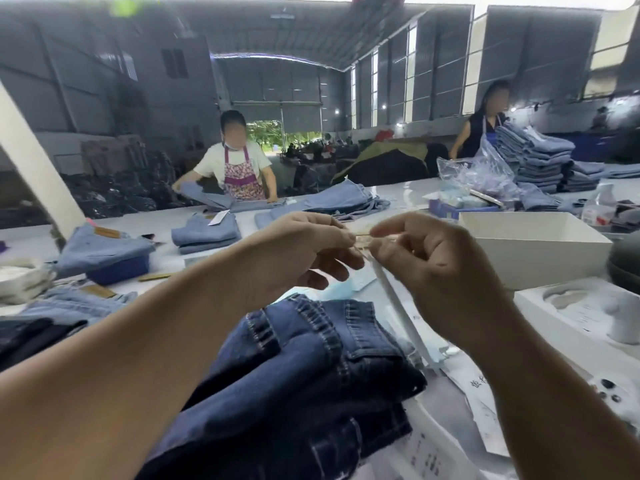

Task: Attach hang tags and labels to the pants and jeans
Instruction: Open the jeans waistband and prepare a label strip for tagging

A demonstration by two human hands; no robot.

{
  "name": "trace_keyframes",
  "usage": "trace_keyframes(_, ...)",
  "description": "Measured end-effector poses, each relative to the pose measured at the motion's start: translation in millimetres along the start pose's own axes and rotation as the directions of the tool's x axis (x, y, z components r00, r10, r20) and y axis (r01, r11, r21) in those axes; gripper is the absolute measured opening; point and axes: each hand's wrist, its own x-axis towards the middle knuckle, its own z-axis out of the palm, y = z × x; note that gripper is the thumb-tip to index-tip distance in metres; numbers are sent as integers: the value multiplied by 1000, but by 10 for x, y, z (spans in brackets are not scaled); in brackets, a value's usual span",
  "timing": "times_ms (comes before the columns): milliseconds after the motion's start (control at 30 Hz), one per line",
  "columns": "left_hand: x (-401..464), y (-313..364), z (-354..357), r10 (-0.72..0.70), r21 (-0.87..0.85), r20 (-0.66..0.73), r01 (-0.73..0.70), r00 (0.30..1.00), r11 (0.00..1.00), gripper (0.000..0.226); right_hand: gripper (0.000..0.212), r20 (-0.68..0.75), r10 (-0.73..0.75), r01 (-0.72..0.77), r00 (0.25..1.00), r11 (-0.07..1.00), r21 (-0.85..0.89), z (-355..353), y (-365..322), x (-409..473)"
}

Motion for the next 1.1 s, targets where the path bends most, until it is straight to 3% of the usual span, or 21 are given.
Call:
trace_keyframes(100, -119, -68, -60, -13, 55, 9, 13, 1000, 998, 14, 10, 124, 15, -11, 992, 999, -30, 141, -19, -41)
trace_keyframes(300, -356, -221, -242, -11, 161, -34, 16, 999, 987, 16, 14, 233, -13, 17, 972, 1000, -16, 366, -105, -113)
trace_keyframes(533, -520, -362, -356, 41, 324, -95, -8, 995, 946, 26, 20, 231, -2, 28, 973, 994, -108, 522, -198, -158)
trace_keyframes(667, -567, -452, -204, 25, 778, 2, -18, 1000, 628, 31, 21, 140, 117, -101, 983, 988, -118, 514, -131, -244)
trace_keyframes(800, -544, -443, -97, -106, 866, 18, 37, 994, 499, 47, 20, 149, 228, -200, 962, 963, -181, 440, -49, -351)
trace_keyframes(933, -489, -387, -209, -177, 808, 17, 90, 984, 582, 27, 22, 167, 269, -230, 948, 948, -220, 336, 9, -402)
trace_keyframes(1000, -475, -391, -313, -179, 686, 3, 129, 984, 716, 17, 21, 173, 274, -230, 946, 944, -236, 293, 35, -405)
trace_keyframes(1100, -449, -437, -536, -181, 394, -156, 229, 971, 890, 25, 21, 183, 261, -212, 948, 945, -249, 250, 46, -394)
